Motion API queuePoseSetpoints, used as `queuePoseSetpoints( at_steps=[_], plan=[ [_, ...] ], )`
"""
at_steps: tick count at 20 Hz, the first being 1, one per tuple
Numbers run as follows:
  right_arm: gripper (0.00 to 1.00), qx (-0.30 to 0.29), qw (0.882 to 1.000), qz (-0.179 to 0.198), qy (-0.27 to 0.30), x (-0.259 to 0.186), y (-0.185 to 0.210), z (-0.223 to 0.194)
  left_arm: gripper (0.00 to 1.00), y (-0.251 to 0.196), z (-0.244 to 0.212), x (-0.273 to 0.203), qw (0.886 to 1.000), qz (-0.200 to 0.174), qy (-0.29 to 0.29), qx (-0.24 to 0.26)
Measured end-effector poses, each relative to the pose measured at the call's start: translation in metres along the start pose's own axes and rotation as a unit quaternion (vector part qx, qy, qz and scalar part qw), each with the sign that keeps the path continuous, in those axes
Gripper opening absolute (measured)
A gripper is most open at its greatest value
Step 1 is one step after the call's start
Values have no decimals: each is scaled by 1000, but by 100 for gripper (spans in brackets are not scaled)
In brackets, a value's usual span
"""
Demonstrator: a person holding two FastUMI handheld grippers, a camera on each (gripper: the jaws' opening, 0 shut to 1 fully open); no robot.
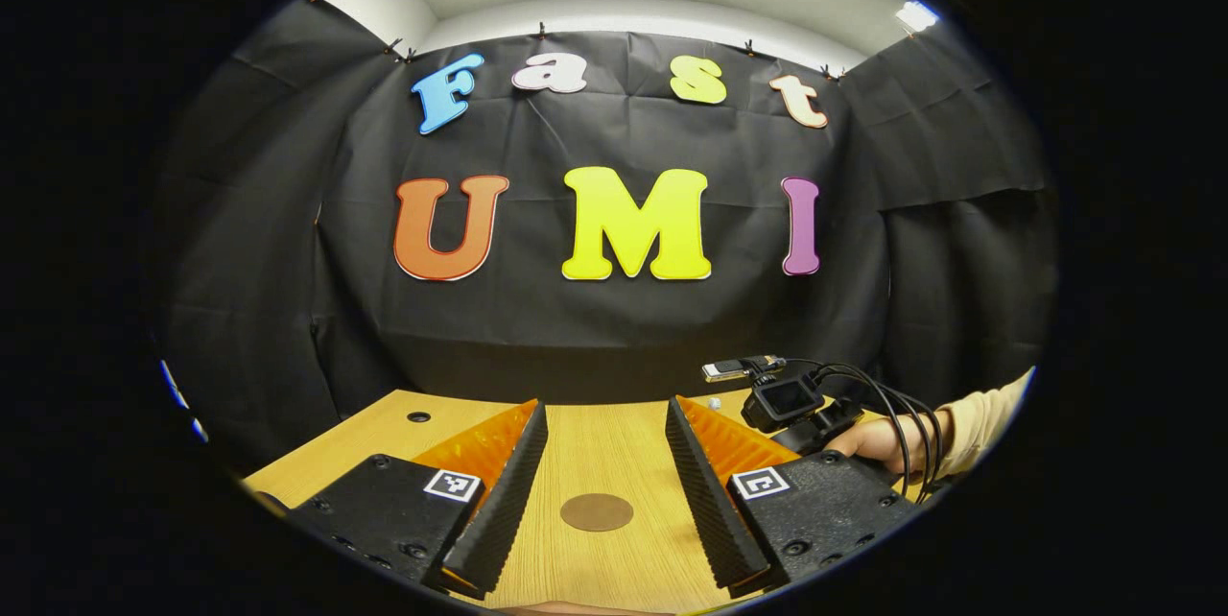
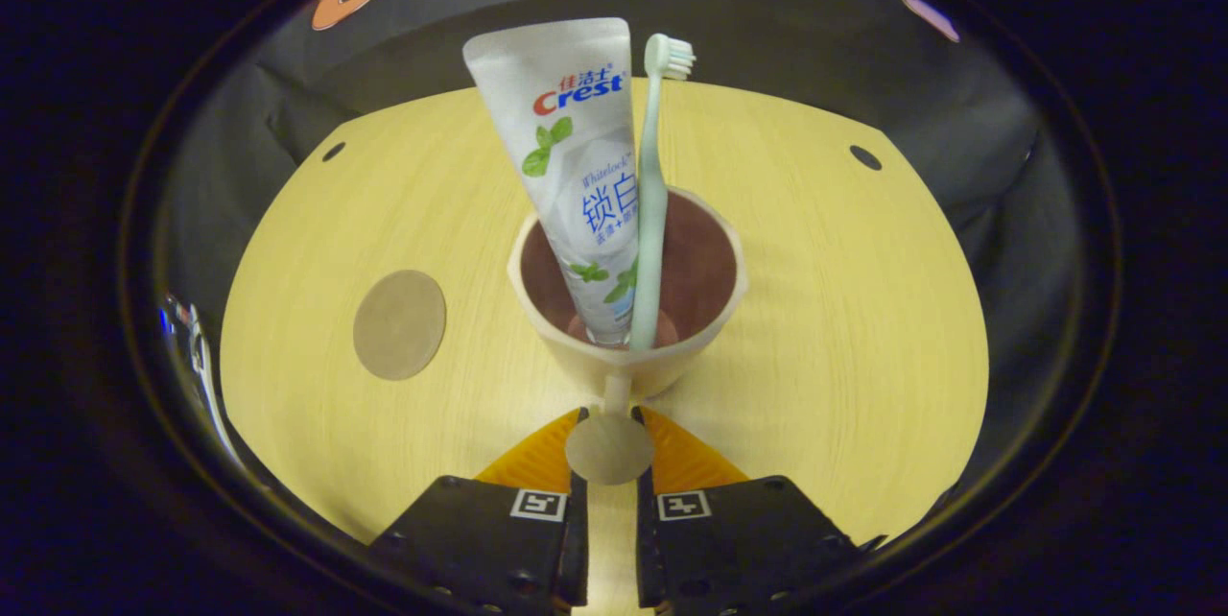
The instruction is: Put the toothbrush and toothpaste on the desktop into the cup, then pick up the cup and place it on the coaster on the desktop.
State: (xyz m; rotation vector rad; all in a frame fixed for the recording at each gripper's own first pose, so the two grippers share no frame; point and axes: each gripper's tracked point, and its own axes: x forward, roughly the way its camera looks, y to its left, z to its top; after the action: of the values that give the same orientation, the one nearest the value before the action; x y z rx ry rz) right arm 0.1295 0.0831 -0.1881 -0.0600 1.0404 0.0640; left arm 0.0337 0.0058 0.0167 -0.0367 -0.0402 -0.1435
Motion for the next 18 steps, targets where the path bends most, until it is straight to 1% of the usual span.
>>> queuePoseSetpoints(
  at_steps=[1, 4, 6, 9, 10, 12, 14, 15, 17, 18],
  plan=[
    [20, -1, 1000, -4, 4, 3, -2, -1, 80, -2, 0, 1, 1000, -2, 1, 0],
    [22, -3, 1000, -16, 22, 4, -7, -2, 80, -5, -1, 0, 1000, -7, 2, -1],
    [25, -2, 1000, -19, 19, 5, -7, 1, 80, -6, 0, 0, 1000, -10, 2, 0],
    [27, -7, 999, -32, 7, 5, -11, 7, 80, -7, -2, 1, 1000, -12, 1, 4],
    [29, -6, 999, -37, 7, 6, -12, 9, 80, -8, -2, 0, 1000, -12, 2, 5],
    [34, -6, 998, -58, 26, 5, -17, 7, 80, -8, -3, 1, 1000, -14, 3, 5],
    [40, -7, 997, -65, 44, 4, -17, 6, 81, -10, -4, 2, 1000, -16, 5, 8],
    [40, -6, 996, -70, 53, 4, -17, 7, 81, -10, -5, 2, 1000, -15, 4, 10],
    [47, -4, 995, -72, 73, 5, -15, 5, 81, -10, -6, 4, 1000, -14, 6, 14],
    [45, 2, 994, -72, 82, 6, -16, 5, 81, -11, -6, 4, 1000, -15, 6, 14]
  ],
)
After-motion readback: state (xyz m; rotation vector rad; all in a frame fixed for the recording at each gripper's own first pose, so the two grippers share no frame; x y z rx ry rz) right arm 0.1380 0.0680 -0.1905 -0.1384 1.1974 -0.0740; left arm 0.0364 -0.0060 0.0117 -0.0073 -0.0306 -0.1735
